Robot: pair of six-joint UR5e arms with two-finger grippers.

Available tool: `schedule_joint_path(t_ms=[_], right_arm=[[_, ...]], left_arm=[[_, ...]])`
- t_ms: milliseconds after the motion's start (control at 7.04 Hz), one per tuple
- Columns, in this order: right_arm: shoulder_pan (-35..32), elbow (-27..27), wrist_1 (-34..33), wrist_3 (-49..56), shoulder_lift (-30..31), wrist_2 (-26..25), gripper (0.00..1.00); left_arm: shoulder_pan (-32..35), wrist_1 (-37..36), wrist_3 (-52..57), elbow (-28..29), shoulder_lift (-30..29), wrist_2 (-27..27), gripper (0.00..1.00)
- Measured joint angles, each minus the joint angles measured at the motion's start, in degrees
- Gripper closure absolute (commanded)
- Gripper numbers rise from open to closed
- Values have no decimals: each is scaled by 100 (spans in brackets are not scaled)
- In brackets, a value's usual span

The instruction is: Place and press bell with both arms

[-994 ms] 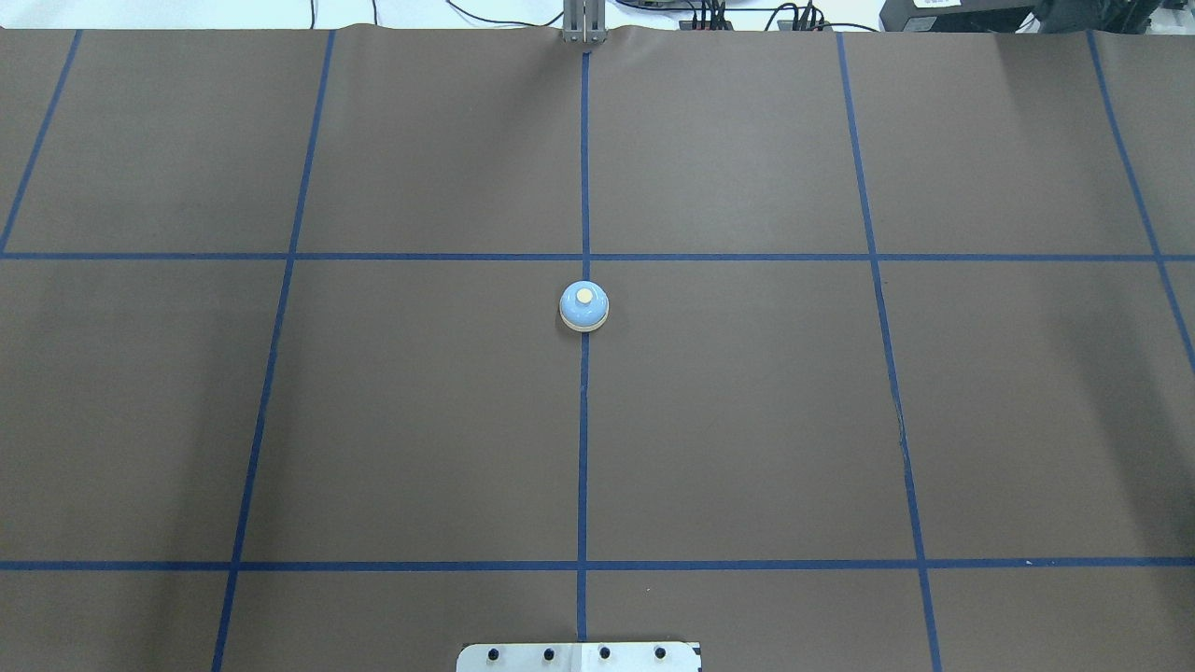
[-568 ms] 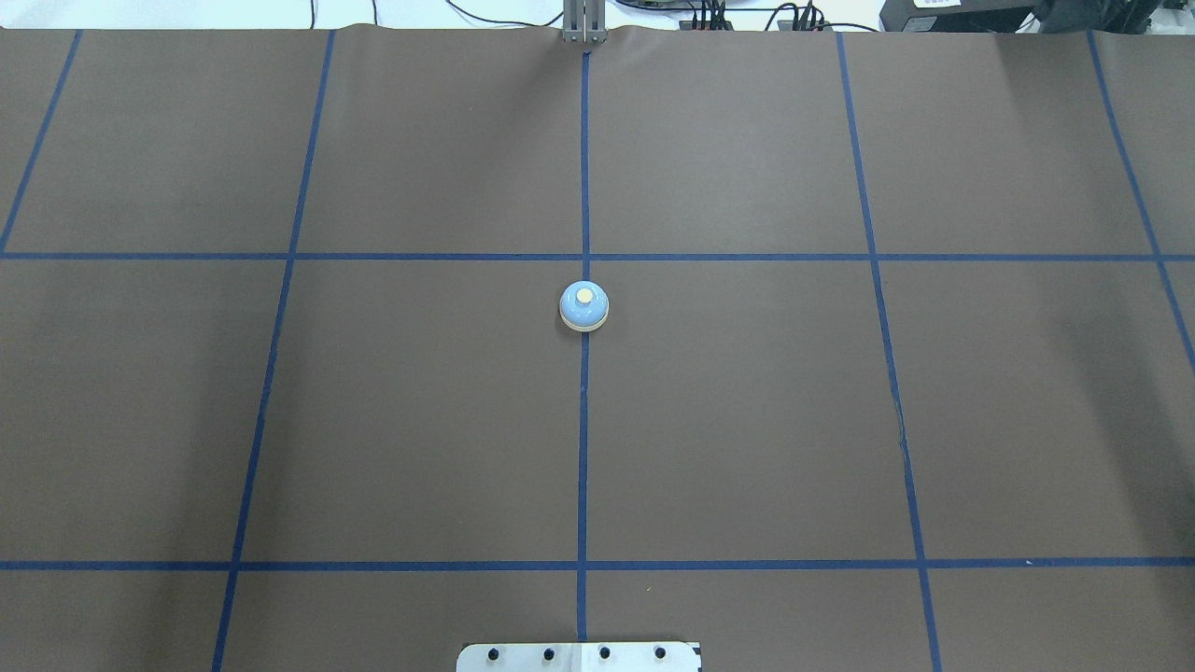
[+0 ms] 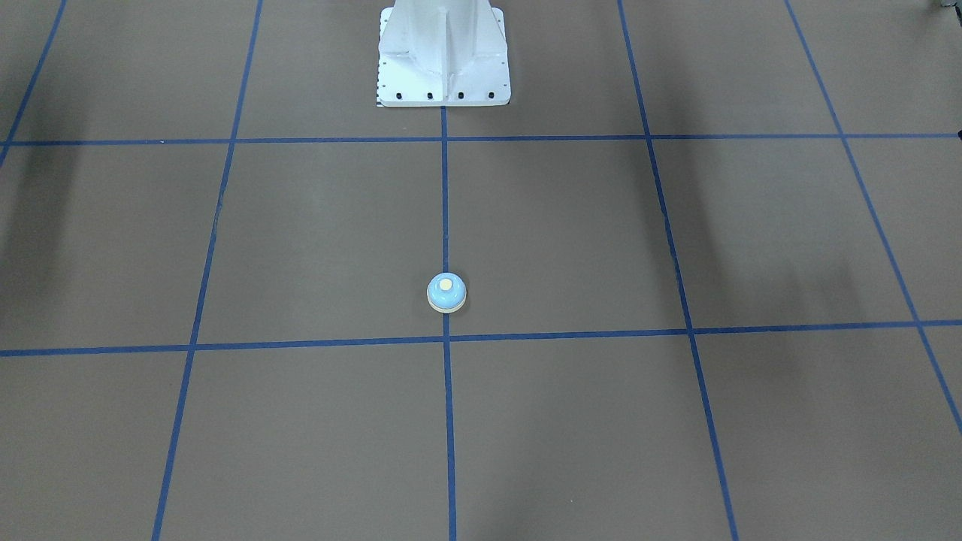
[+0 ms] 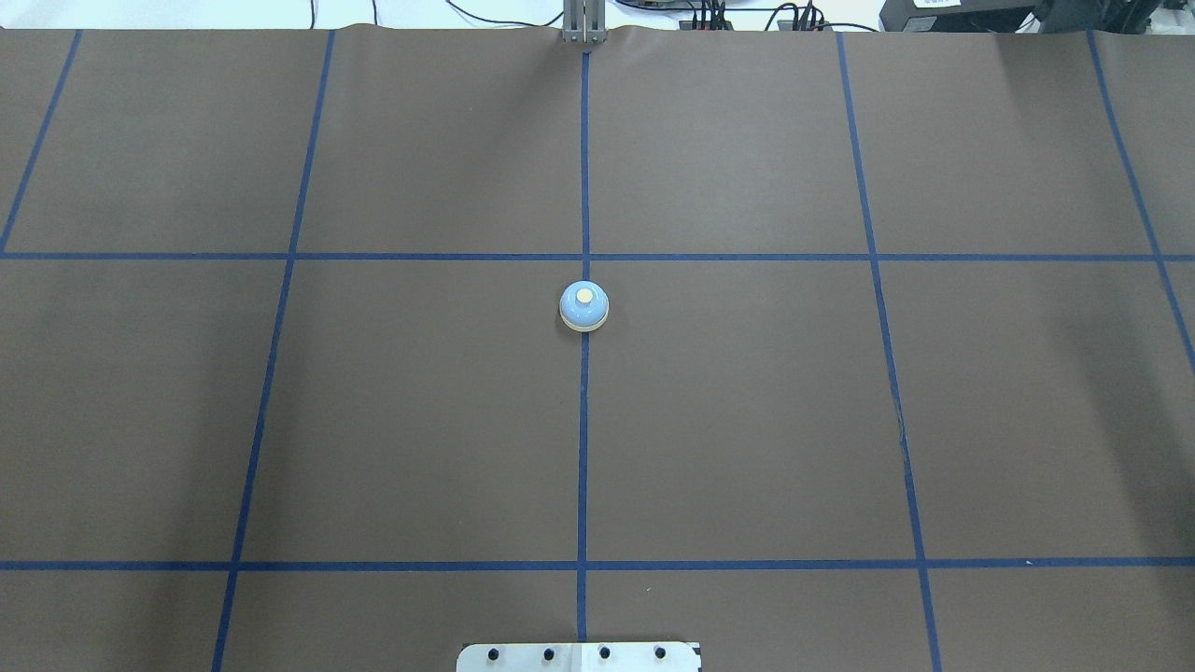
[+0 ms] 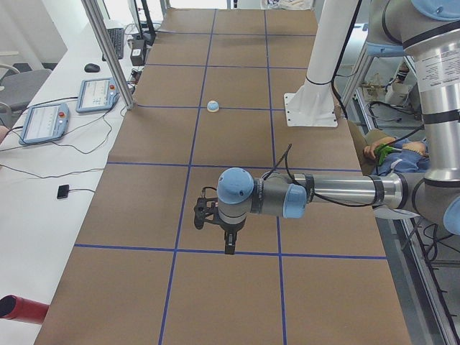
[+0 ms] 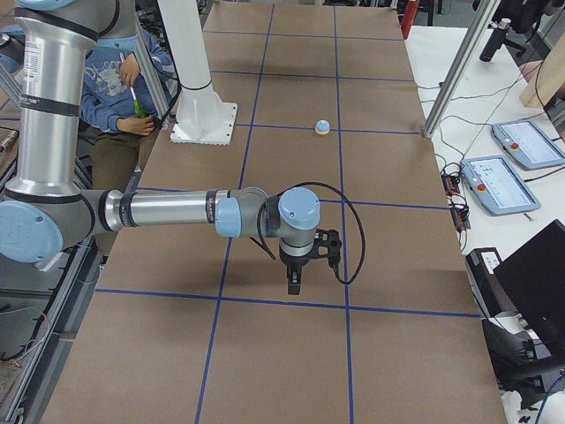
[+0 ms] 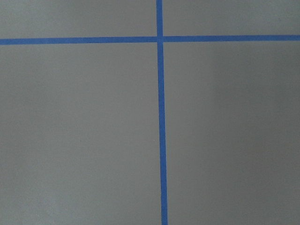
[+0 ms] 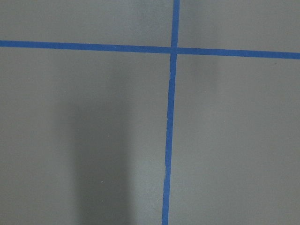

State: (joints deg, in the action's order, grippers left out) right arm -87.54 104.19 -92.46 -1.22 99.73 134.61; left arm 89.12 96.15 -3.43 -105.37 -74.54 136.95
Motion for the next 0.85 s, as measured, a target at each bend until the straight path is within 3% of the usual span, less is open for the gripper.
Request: schedule_joint_path(t_ms=[852], right_arm=[[0,34,9,26,-7,13,0]], left_arm=[[0,-11,-31,-35,20,27,0]])
